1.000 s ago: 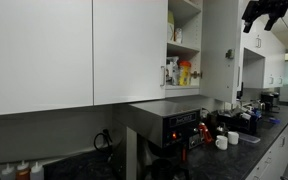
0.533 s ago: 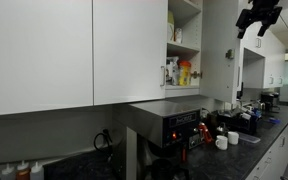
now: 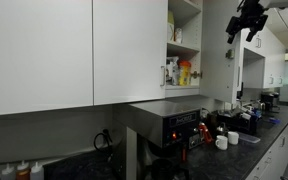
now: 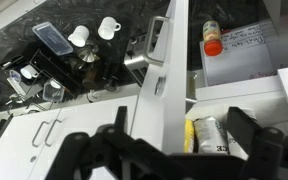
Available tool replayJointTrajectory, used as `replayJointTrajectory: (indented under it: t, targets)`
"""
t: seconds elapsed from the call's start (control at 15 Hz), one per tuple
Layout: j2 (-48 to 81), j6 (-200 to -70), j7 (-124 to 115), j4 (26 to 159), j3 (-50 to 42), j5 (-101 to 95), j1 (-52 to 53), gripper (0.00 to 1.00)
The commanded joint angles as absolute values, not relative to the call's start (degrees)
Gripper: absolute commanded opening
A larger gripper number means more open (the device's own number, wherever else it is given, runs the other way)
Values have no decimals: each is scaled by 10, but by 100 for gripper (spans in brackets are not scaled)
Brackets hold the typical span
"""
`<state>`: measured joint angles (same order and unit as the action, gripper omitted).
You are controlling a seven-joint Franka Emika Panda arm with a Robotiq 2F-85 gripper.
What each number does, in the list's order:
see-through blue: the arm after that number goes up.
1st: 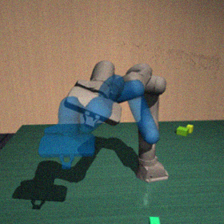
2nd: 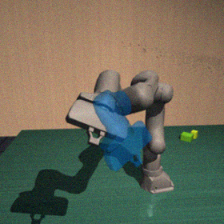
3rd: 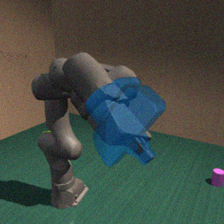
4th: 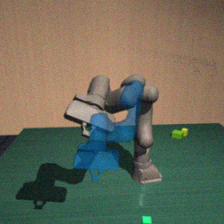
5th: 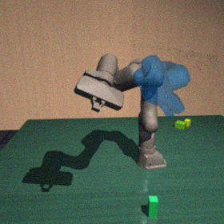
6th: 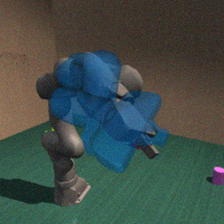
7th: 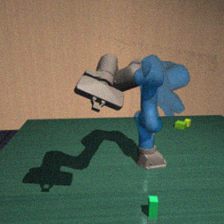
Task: Close the second cabinet door
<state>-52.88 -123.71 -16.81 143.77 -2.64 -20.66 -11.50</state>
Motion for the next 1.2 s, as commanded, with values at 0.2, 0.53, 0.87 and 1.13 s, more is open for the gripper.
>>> replayJointTrajectory:
  t: [0.2,0.53,0.87,1.13]
  targets:
    - [-495,-1288,-146,1431,-17,-199,-126,100]
    - [-495,-1299,-145,1429,-5,-181,-111,100]
    - [-495,-1308,-145,1427,16,-158,-93,100]
    - [-489,-1318,-140,1424,28,-155,-88,100]
